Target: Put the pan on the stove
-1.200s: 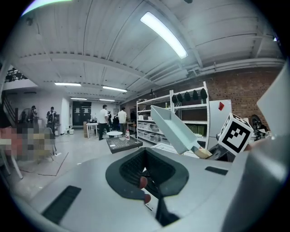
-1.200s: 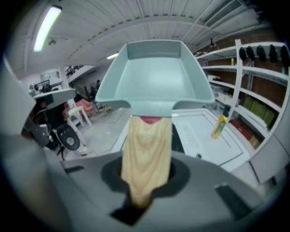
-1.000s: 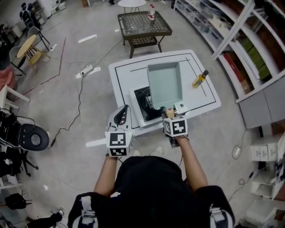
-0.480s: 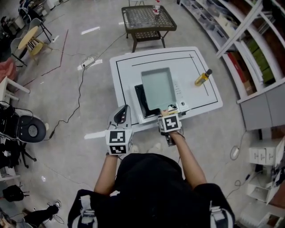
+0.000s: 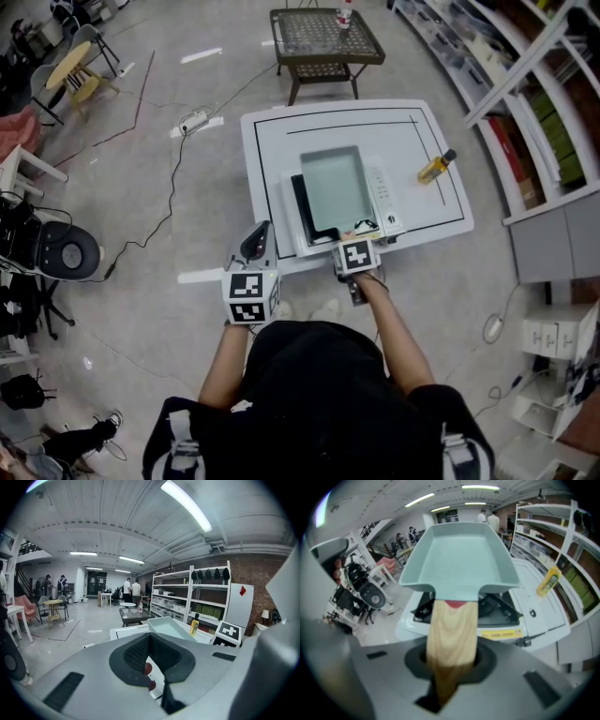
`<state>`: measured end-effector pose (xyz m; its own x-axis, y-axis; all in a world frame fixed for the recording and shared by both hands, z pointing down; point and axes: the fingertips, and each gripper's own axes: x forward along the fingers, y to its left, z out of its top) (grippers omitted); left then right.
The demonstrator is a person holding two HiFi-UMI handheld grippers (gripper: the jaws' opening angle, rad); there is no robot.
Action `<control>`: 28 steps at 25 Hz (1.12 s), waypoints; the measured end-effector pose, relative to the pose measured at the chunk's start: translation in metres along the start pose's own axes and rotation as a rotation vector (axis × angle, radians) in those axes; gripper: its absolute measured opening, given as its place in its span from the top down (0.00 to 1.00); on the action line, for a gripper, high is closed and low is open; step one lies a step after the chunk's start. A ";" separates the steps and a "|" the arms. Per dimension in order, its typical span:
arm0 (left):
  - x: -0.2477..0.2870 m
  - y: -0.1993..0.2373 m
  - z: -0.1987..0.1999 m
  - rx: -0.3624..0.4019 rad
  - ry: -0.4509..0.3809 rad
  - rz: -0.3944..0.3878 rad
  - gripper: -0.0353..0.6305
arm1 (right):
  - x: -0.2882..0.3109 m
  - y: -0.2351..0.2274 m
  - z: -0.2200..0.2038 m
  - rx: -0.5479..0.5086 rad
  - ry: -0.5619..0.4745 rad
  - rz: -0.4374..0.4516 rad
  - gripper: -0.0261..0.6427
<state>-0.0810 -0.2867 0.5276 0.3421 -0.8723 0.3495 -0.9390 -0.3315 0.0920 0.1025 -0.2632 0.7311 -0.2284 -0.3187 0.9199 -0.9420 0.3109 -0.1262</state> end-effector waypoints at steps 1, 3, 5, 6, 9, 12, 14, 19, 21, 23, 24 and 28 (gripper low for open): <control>0.000 0.001 -0.001 -0.006 0.003 0.000 0.91 | 0.000 -0.002 -0.003 0.001 0.018 -0.014 0.86; -0.001 0.002 -0.003 -0.008 0.009 -0.002 0.91 | 0.001 -0.004 -0.007 0.008 0.039 -0.023 0.86; 0.000 0.004 -0.005 -0.004 0.013 -0.002 0.91 | 0.002 -0.004 -0.008 0.015 0.046 -0.027 0.86; 0.000 0.004 -0.005 -0.002 0.014 -0.001 0.91 | 0.002 -0.004 -0.008 0.021 0.050 -0.021 0.86; 0.001 0.002 -0.005 0.014 0.013 0.004 0.91 | 0.004 0.000 -0.005 0.029 0.041 0.006 0.85; 0.000 -0.001 -0.006 0.035 0.018 0.002 0.91 | 0.004 0.000 -0.004 0.027 0.047 0.003 0.85; 0.000 -0.001 -0.006 0.036 0.018 0.002 0.91 | 0.003 0.001 -0.006 0.033 0.065 0.001 0.84; 0.000 0.000 -0.006 0.038 0.021 0.004 0.91 | -0.001 0.006 -0.003 0.066 0.069 0.030 0.83; 0.000 -0.001 -0.008 0.039 0.026 0.004 0.91 | 0.000 0.005 -0.002 0.073 0.068 0.041 0.82; 0.001 -0.001 -0.009 0.035 0.029 0.005 0.91 | 0.000 0.005 -0.001 0.074 0.064 0.044 0.82; 0.002 -0.001 -0.009 0.035 0.031 0.005 0.91 | -0.001 0.005 -0.001 0.074 0.062 0.042 0.82; 0.003 -0.003 -0.010 0.040 0.030 0.003 0.91 | -0.001 0.005 -0.001 0.069 0.056 0.035 0.81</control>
<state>-0.0780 -0.2848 0.5373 0.3380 -0.8621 0.3776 -0.9375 -0.3439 0.0539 0.0985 -0.2604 0.7304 -0.2494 -0.2571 0.9336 -0.9487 0.2584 -0.1823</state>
